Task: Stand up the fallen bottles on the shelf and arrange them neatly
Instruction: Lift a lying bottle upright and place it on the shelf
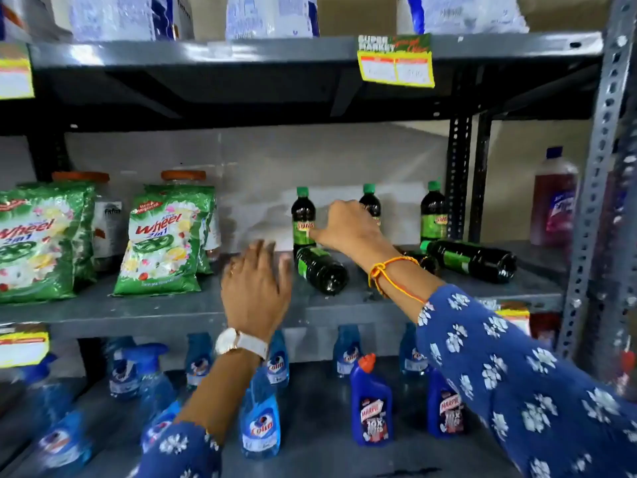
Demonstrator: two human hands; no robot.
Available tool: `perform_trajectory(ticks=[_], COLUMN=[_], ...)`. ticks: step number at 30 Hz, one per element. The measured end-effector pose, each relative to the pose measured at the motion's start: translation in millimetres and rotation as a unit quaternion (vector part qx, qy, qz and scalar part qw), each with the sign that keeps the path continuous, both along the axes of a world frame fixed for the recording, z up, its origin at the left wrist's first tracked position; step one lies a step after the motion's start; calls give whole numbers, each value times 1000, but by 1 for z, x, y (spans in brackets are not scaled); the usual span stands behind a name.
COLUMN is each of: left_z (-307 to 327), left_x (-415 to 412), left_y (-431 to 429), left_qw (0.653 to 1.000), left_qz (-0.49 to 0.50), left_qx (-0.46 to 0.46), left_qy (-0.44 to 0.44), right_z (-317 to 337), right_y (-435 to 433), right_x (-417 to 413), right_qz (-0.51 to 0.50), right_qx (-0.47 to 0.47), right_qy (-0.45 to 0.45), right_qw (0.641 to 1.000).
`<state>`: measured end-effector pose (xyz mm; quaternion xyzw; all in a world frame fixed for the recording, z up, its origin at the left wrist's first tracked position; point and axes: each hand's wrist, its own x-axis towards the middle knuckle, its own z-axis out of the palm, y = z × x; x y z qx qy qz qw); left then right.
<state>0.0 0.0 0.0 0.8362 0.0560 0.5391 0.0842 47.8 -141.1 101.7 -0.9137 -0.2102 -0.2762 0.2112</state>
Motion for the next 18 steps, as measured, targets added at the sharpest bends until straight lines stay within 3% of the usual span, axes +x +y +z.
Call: perform_trajectory(ticks=[4, 12, 15, 18], left_z=[-55, -73, -73, -75], left_x=[4, 20, 20, 22], left_y=[7, 18, 19, 20], left_qw=[997, 998, 998, 998], left_qz=[17, 39, 36, 43], left_qx=[45, 58, 54, 52], left_qy=[63, 8, 10, 20], right_z=[-17, -51, -52, -50], right_y=[32, 84, 70, 45], right_x=[12, 52, 58, 55], right_qz=[-54, -195, -150, -98], right_qx=[-105, -303, -244, -75], right_qy=[51, 32, 1, -2], right_qw=[992, 932, 958, 992])
